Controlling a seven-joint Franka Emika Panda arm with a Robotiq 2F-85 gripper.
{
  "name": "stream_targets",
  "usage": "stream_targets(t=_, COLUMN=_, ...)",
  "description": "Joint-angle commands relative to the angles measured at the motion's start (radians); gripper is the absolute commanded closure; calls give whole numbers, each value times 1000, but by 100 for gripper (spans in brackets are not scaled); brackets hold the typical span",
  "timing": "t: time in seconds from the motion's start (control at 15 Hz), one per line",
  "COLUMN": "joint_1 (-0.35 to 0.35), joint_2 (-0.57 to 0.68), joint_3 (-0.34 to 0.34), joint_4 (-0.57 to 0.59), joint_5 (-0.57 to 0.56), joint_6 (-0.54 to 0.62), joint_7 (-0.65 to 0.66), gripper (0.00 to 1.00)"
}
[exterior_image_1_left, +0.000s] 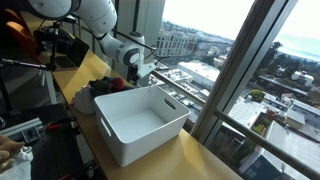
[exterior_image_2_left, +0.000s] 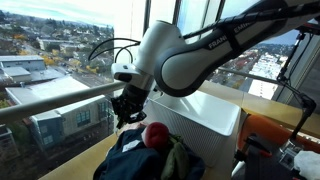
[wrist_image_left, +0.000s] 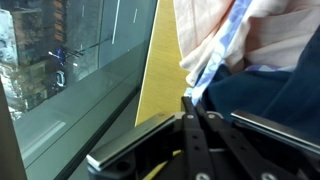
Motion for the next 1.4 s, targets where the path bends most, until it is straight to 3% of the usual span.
stream_targets(t=0.0, joint_1=-2, joint_2=-2, joint_3=8, joint_4=8, joint_5=46, joint_6=-1, joint_7=-14, gripper=100)
stream_targets(t=0.47, joint_1=5, joint_2=-1, joint_3=-7, joint_4=21, joint_5=45, joint_6=-41, joint_7=-15, gripper=100)
stream_targets(t=0.53, joint_1=13, joint_2=-7, joint_3=-21, joint_4=18, joint_5=39, joint_6=-45, joint_7=0, gripper=74)
stream_targets(t=0.6, joint_1=19, joint_2=-13, joint_3=-35, joint_4=17, joint_5=33, joint_6=-49, joint_7=13, gripper=73)
stream_targets(t=0.67, joint_1=12, joint_2=0, joint_3=-20, joint_4=5, joint_5=37, joint_6=-14, joint_7=-3, gripper=93)
stream_targets(t=0.87, joint_1=11, joint_2=0, joint_3=-29, joint_4=6, joint_5=36, joint_6=-16, joint_7=-1, gripper=73)
stream_targets(t=1.33, joint_1=12, joint_2=0, joint_3=-29, joint_4=7, joint_5=36, joint_6=-16, joint_7=0, gripper=73)
